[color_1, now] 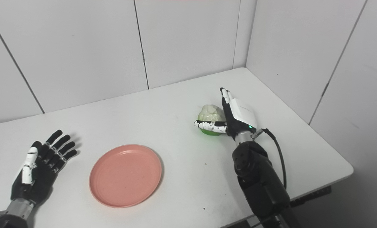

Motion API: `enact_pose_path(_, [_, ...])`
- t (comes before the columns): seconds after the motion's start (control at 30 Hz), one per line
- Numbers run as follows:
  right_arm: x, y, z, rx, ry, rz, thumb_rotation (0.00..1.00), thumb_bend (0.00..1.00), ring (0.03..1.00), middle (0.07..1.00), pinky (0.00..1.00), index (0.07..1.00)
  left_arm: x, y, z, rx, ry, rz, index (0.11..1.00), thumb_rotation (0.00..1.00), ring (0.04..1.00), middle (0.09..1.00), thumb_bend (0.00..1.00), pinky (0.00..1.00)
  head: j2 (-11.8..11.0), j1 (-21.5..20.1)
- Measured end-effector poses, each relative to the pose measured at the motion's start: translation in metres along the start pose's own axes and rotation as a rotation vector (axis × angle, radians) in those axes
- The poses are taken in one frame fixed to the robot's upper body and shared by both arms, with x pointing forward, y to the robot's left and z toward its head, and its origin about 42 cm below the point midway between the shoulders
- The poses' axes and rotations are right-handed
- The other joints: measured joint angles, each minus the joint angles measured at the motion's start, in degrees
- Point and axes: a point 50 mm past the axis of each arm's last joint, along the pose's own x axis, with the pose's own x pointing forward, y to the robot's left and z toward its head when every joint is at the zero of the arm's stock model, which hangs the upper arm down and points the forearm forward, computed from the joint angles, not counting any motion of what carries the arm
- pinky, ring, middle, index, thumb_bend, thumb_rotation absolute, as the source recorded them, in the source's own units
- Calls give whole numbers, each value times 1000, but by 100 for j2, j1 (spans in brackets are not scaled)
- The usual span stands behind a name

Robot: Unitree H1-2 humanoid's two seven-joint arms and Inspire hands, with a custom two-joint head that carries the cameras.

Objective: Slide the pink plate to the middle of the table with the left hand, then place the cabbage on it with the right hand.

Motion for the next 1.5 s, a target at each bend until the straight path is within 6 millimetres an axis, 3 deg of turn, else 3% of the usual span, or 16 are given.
enact_pose_path(0.5, [11,11,0,24,20,29,581,1000,934,1000,764,1000,-4,2,1,-5,-1,2,851,971,838,861,474,816,44,-26])
enact_pose_path(1.0, [17,16,-5,91,58,40,443,1000,901,976,742,1000,-7,3,2,-10,-4,8,847,996,835,859,469,815,88,9])
enact_pose_path(1.13, [19,15,-7,157,71,-25,319,1000,819,859,721,868,-9,2,2,-8,-6,8,846,991,836,859,467,815,88,17])
enact_pose_path(1.2, [18,16,-6,181,56,-48,305,1000,803,843,709,847,-9,2,2,-7,-5,8,846,991,836,859,467,814,88,17])
enact_pose_path(1.33, [18,17,-5,208,50,-45,191,983,690,718,604,713,-9,2,2,-10,-5,8,851,993,839,863,467,816,88,17])
enact_pose_path(1.4, [18,17,-5,207,48,-41,126,909,597,634,533,613,-9,2,2,-11,-4,7,853,998,842,866,467,819,88,26])
enact_pose_path(1.43, [18,17,-5,203,47,-41,121,903,590,627,527,607,-10,2,2,-11,-4,7,853,998,842,865,468,819,88,26])
enact_pose_path(1.47, [18,16,-5,200,45,-40,128,717,560,598,505,548,-10,2,2,-11,-4,6,850,992,839,862,469,817,97,35])
enact_pose_path(1.5, [19,16,-5,199,44,-41,132,602,541,580,491,512,-10,2,2,-11,-4,6,848,988,838,861,470,816,97,35])
